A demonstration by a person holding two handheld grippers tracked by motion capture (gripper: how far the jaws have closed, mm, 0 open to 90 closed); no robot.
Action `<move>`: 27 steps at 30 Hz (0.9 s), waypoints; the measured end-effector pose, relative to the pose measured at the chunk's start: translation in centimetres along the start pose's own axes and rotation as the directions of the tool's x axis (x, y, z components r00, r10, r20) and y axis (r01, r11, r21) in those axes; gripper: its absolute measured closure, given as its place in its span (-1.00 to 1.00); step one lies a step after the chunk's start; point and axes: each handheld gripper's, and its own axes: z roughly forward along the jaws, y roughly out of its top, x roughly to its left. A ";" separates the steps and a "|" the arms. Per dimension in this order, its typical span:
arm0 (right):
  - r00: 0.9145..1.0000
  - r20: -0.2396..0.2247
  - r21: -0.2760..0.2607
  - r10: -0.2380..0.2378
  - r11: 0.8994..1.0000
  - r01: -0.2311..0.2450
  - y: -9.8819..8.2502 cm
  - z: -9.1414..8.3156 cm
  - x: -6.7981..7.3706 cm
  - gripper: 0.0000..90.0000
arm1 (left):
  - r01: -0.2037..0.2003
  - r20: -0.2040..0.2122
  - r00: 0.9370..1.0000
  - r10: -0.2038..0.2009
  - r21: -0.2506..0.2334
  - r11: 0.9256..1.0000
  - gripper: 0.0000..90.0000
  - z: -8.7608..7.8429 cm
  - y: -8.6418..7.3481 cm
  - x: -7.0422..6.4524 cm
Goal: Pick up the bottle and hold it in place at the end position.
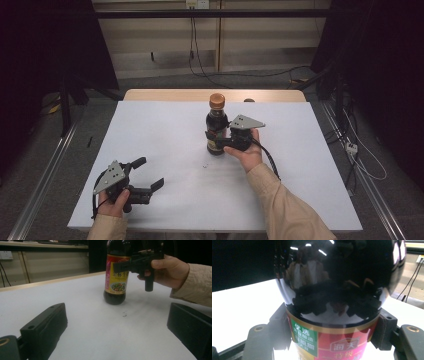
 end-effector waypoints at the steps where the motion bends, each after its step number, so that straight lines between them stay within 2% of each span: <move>1: 1.000 0.000 -0.002 -0.001 1.000 0.001 0.0 0.0 0.0 -0.32 | 0.004 -0.001 1.000 -0.004 -0.001 1.000 -0.94 0.0 0.0 0.0; 5: 1.000 0.002 -0.004 -0.002 1.000 0.002 0.0 0.1 0.1 -0.32 | 0.012 -0.003 1.000 -0.012 -0.003 1.000 -0.94 0.0 -0.1 0.0; 11: 1.000 0.004 -0.005 0.014 1.000 -0.014 -0.1 0.0 0.0 -0.32 | 0.000 0.004 1.000 0.000 0.004 1.000 -0.94 0.1 0.0 0.0; 21: 1.000 -0.003 0.002 -0.003 1.000 0.003 0.0 -0.1 0.4 -0.32 | -0.002 0.000 1.000 0.002 0.004 1.000 -0.94 0.0 0.0 0.0; 25: 1.000 -0.006 0.003 0.015 1.000 -0.015 -0.1 -0.2 0.2 -0.33 | 0.000 -0.001 1.000 0.000 0.003 1.000 -0.94 0.0 0.0 0.0; 27: 1.000 -0.008 0.006 0.002 1.000 -0.002 0.0 -0.2 0.3 -0.33 | 0.001 0.001 1.000 -0.001 0.004 1.000 -0.94 0.1 0.0 -0.1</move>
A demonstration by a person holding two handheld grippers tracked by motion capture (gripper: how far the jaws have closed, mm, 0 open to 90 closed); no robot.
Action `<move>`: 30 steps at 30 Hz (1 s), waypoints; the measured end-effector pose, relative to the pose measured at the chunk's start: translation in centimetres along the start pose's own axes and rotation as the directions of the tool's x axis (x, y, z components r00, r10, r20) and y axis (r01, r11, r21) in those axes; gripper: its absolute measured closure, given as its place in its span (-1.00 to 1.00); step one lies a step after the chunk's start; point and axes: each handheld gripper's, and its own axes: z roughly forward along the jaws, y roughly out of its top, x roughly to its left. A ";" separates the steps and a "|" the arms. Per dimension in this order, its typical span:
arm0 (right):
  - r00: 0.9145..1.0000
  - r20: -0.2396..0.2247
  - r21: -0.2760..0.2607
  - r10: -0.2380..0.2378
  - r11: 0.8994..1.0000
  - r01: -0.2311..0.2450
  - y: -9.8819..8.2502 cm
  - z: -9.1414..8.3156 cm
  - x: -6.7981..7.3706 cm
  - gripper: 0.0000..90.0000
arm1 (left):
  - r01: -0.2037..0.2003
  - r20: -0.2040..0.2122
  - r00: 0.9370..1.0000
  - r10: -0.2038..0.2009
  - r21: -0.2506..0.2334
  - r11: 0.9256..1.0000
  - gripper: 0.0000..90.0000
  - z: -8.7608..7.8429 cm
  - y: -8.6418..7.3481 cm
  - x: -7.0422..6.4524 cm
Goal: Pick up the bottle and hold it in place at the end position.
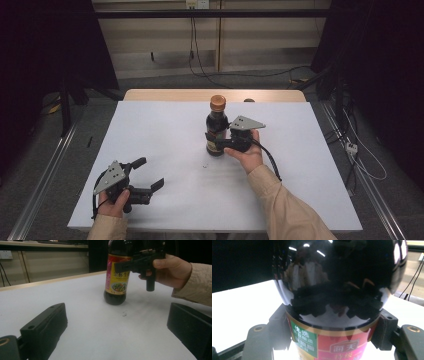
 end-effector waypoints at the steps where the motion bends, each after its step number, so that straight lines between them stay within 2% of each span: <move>1: 1.000 0.000 0.002 -0.006 1.000 0.006 0.0 0.0 0.0 -0.33 | -0.001 0.003 1.000 0.001 0.003 1.000 -0.94 0.0 0.0 0.0; 7: 1.000 0.000 -0.001 -0.004 1.000 0.004 0.0 0.0 0.0 -0.33 | 0.023 0.017 1.000 -0.023 0.001 1.000 -0.94 0.2 0.0 0.0; 11: 1.000 0.001 0.003 -0.003 1.000 0.003 0.0 0.0 0.0 -0.33 | 0.025 0.025 0.999 -0.025 0.007 1.000 -0.94 0.5 0.3 0.1; 19: 1.000 0.004 0.006 -0.003 1.000 0.003 0.0 0.0 0.0 -0.33 | 0.004 0.055 0.998 -0.004 0.003 1.000 -0.94 1.4 1.8 -0.3; 26: 1.000 0.005 0.009 -0.004 1.000 0.004 0.0 0.0 0.1 -0.33 | 0.009 0.079 0.997 -0.010 0.006 1.000 -0.94 2.5 3.1 -0.8; 30: 1.000 0.007 0.008 -0.002 1.000 0.002 0.0 0.0 0.1 -0.33 | 0.003 0.080 0.997 -0.004 0.010 1.000 -0.94 3.0 3.8 -0.7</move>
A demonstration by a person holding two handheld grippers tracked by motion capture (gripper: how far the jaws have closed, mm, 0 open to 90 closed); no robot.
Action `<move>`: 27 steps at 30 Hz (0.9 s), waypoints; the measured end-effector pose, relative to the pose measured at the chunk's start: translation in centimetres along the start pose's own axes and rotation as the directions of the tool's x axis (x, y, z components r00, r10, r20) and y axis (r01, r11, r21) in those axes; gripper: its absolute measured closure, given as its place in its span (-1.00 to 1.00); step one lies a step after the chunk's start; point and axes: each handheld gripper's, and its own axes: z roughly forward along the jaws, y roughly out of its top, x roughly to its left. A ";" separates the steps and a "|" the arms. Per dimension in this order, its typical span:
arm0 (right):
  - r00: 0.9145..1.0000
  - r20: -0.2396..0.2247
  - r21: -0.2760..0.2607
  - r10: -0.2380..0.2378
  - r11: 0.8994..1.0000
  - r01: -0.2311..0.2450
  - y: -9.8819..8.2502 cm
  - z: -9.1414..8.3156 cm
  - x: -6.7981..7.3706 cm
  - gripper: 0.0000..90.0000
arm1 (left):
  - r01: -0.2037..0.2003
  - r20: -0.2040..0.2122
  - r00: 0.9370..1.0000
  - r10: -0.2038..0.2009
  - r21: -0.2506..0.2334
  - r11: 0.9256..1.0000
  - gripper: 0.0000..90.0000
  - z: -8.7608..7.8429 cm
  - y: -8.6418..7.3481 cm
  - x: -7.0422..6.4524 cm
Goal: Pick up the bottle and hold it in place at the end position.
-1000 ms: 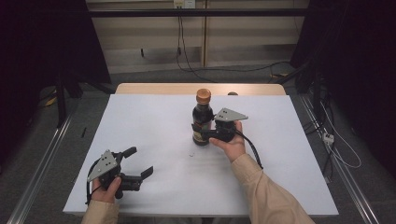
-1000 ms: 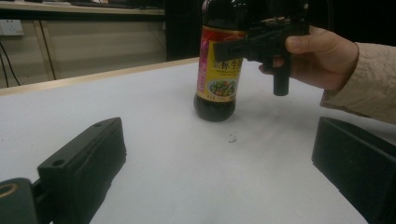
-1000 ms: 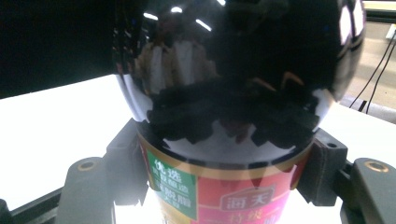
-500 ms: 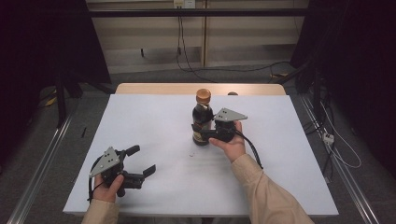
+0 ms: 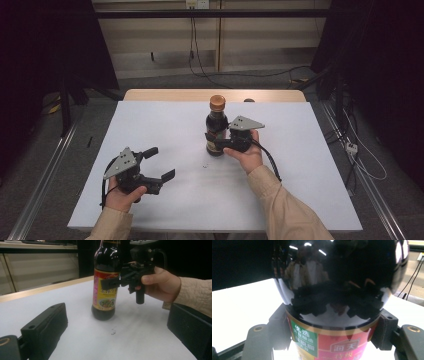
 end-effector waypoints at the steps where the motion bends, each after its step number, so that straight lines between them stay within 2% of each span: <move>1: 1.000 0.000 0.000 0.000 1.000 0.000 0.0 0.0 0.0 -0.33 | -0.009 0.000 1.000 0.009 0.001 1.000 -0.94 0.1 0.1 0.1; 10: 1.000 -0.001 0.004 -0.002 1.000 0.002 0.0 0.0 0.0 -0.33 | 0.014 -0.013 1.000 -0.013 0.027 1.000 -0.94 0.8 0.9 0.9; 13: 1.000 0.000 0.004 0.000 1.000 0.000 0.0 0.0 0.0 -0.33 | 0.023 -0.007 1.000 -0.023 0.028 0.999 -0.93 1.2 1.1 1.1; 18: 1.000 0.001 0.001 0.000 1.000 0.000 0.0 0.0 0.0 -0.33 | 0.018 0.005 1.000 -0.018 0.026 0.999 -0.92 1.8 1.7 1.2; 27: 1.000 -0.001 0.000 0.000 1.000 0.000 0.0 0.0 0.0 -0.33 | 0.004 0.015 1.000 -0.005 0.052 0.999 -0.92 2.5 2.7 1.4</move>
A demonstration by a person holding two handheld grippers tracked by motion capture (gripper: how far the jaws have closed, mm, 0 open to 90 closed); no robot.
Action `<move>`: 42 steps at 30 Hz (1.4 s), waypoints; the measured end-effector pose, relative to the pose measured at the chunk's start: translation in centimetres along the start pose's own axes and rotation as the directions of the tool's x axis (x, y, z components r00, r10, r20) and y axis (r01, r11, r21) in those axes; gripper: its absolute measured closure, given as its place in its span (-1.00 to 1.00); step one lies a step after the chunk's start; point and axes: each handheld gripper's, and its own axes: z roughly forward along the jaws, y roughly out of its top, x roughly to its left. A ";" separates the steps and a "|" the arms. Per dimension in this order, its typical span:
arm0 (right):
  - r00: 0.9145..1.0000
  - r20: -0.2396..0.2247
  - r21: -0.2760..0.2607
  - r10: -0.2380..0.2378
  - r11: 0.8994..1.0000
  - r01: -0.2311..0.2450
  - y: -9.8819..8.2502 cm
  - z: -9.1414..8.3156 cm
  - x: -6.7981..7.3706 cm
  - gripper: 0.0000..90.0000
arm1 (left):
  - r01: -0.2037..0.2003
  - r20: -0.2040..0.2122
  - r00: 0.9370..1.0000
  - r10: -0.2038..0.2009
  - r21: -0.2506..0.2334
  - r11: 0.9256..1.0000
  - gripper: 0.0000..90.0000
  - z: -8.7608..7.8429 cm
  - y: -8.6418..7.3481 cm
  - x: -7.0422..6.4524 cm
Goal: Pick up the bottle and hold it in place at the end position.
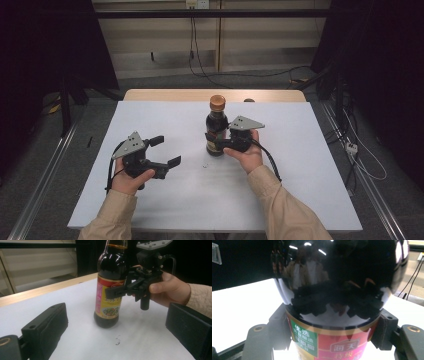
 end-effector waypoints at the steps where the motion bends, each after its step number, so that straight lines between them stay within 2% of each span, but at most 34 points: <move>1: 1.000 0.000 0.000 0.000 1.000 0.000 0.0 0.0 0.0 -0.33 | 0.003 0.005 1.000 -0.003 -0.001 1.000 -0.92 0.0 0.1 0.0; 3: 1.000 -0.002 -0.003 0.001 1.000 -0.001 0.0 0.0 0.0 -0.33 | 0.001 0.014 1.000 -0.001 0.005 1.000 -0.92 0.1 0.2 0.0; 5: 1.000 -0.003 -0.001 0.002 1.000 -0.002 0.0 0.0 -0.1 -0.33 | -0.008 0.003 1.000 0.008 0.007 1.000 -0.92 0.2 0.4 0.0; 22: 1.000 -0.003 -0.001 0.003 1.000 -0.003 0.0 0.0 -0.1 -0.33 | 0.001 0.021 1.000 -0.001 0.016 1.000 -0.90 1.9 2.2 0.6; 38: 1.000 -0.002 -0.004 0.003 1.000 -0.003 -0.1 0.0 0.0 -0.33 | -0.007 0.026 1.000 0.006 0.025 1.000 -0.89 3.1 2.8 0.9; 42: 1.000 -0.002 -0.003 0.001 1.000 -0.001 0.0 0.0 0.0 -0.33 | -0.010 0.010 1.000 0.009 0.030 1.000 -0.88 3.4 3.1 1.1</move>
